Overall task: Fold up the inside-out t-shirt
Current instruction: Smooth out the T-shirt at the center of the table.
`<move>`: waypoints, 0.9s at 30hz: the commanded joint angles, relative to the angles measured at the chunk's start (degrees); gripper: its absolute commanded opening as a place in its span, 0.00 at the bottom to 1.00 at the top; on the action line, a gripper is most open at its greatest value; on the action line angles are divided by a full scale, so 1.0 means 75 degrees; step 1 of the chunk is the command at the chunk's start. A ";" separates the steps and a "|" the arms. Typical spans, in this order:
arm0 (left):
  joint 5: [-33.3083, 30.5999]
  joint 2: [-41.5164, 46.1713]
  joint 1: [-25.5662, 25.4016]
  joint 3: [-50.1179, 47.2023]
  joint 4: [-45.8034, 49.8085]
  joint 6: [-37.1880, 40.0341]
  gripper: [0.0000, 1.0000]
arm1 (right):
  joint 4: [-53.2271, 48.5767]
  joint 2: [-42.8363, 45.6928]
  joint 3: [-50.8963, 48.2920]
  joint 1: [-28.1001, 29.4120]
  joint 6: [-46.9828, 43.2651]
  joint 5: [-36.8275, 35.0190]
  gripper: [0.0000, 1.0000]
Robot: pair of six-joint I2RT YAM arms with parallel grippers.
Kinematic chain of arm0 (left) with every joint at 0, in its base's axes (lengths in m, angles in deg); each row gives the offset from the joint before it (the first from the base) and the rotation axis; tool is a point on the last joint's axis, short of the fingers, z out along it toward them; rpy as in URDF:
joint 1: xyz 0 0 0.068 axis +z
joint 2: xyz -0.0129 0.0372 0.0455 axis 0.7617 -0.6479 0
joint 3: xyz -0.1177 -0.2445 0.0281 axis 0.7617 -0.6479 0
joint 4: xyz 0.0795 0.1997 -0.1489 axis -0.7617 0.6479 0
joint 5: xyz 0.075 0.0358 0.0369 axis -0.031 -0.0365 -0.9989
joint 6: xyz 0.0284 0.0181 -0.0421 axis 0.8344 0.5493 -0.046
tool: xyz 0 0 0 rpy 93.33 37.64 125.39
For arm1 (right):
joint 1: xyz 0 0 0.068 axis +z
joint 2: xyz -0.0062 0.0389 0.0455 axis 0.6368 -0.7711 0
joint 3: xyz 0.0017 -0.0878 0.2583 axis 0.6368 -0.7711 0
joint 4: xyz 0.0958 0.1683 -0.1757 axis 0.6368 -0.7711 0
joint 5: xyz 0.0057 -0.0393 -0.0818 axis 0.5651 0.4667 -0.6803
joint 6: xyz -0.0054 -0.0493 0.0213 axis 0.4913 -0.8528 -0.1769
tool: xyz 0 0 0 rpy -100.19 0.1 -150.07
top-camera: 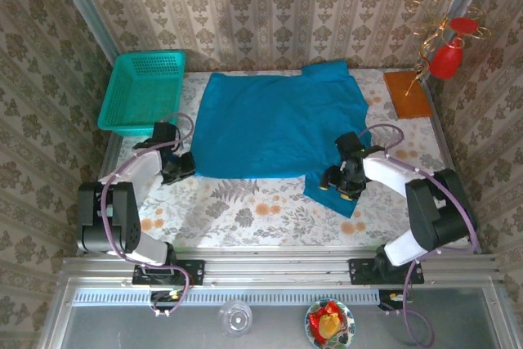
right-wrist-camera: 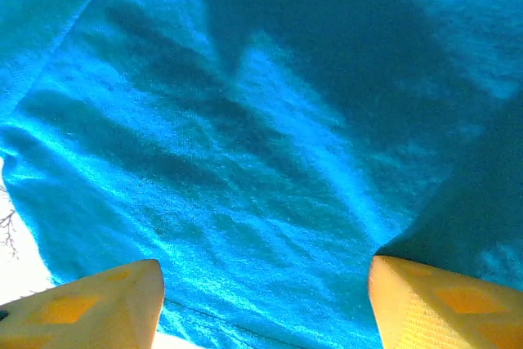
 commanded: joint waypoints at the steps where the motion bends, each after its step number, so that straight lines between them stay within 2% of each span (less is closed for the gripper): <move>1: -0.0190 0.0506 0.0057 -0.0441 0.0356 -0.0343 0.00 | -0.0446 0.0346 -0.0754 0.0004 0.0975 -0.0282 0.68; 7: -0.0079 0.1401 0.0030 -0.1443 0.0509 -0.0863 0.01 | -0.1415 0.1607 -0.1502 0.0016 0.2051 -0.0468 0.69; 12: -0.0035 0.2435 -0.0088 -0.2037 0.0812 -0.1398 0.03 | -0.1633 0.2558 -0.1895 0.0047 0.2480 -0.0107 0.68; 15: 0.0015 0.2921 -0.0166 -0.2163 0.0983 -0.1673 0.07 | -0.1955 0.2851 -0.1726 0.0039 0.2512 0.0016 0.68; 21: 0.0006 0.3356 -0.0188 -0.1280 0.1665 -0.1582 0.25 | -0.2407 0.3295 -0.0586 0.0045 0.2033 -0.0055 0.67; 25: -0.0087 0.3007 -0.0212 -0.0470 0.1555 -0.1174 0.26 | -0.1803 0.2974 0.0053 -0.0104 0.1029 -0.0340 0.66; 27: 0.0190 0.2365 -0.0278 -0.0136 0.1266 -0.0990 0.22 | -0.1264 0.2549 0.0280 -0.0378 0.0459 -0.0146 0.67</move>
